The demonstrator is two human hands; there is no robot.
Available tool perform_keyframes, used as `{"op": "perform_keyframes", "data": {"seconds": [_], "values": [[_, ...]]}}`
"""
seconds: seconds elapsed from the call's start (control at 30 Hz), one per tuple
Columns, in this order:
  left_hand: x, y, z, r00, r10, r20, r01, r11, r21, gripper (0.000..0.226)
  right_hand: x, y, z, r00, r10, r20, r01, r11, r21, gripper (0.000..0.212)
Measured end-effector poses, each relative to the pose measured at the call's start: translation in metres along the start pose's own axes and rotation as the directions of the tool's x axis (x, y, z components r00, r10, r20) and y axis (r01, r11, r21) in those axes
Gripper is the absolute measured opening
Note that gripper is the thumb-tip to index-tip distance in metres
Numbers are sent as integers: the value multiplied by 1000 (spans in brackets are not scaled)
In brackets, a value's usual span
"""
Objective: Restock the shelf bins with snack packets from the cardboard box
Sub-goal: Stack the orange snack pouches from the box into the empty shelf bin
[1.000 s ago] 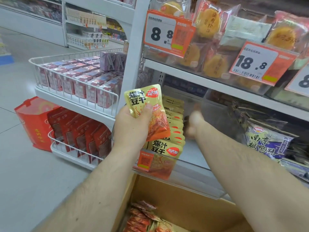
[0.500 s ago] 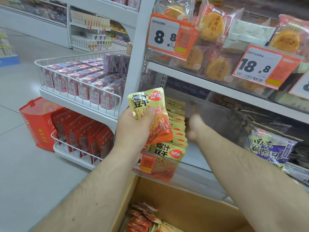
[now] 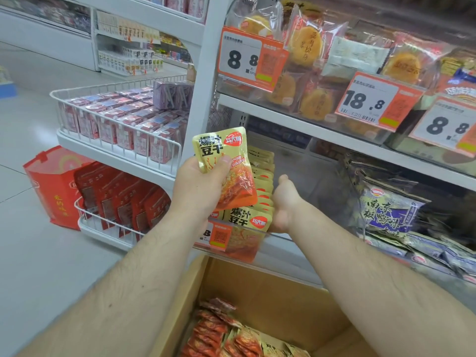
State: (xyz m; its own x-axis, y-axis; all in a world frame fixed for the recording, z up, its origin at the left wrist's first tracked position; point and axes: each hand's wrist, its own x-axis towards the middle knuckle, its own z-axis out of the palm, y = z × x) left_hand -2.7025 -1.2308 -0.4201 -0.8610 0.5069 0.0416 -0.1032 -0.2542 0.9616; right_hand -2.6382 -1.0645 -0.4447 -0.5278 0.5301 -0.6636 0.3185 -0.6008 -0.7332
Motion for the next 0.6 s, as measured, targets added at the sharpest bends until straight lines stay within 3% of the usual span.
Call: {"op": "perform_keyframes", "data": {"seconds": [0.1, 0.23, 0.27, 0.33, 0.4, 0.43, 0.5, 0.6], "values": [[-8, -1, 2, 1000, 2, 17, -2, 1000, 5, 12, -7, 5, -2, 999, 15, 35, -20, 991, 131, 95], [-17, -4, 7, 999, -1, 51, -1, 999, 52, 12, -19, 13, 4, 995, 5, 97, -9, 999, 43, 98], [-18, -4, 8, 998, -9, 60, 5, 998, 63, 12, -21, 13, 5, 998, -14, 68, 10, 999, 48, 97], [-20, -2, 10, 996, -12, 90, 4, 996, 92, 13, -32, 11, 3, 975, -165, -147, 165, 986, -10, 82], [-23, 1, 11, 991, -10, 134, -9, 990, 138, 13, -54, 8, -4, 859, -407, -312, 394, 913, -108, 57], [-25, 2, 11, 987, -3, 159, -24, 986, 167, 13, -66, 8, -10, 806, -511, -297, 481, 859, -173, 41], [-29, 2, 15, 977, 24, 211, -74, 969, 235, 12, -90, 12, -20, 766, -629, -133, 573, 762, -303, 22], [-36, 0, 21, 960, 44, 276, -131, 943, 305, 14, -120, 23, -22, 775, -622, 112, 603, 675, -426, 11]]}}
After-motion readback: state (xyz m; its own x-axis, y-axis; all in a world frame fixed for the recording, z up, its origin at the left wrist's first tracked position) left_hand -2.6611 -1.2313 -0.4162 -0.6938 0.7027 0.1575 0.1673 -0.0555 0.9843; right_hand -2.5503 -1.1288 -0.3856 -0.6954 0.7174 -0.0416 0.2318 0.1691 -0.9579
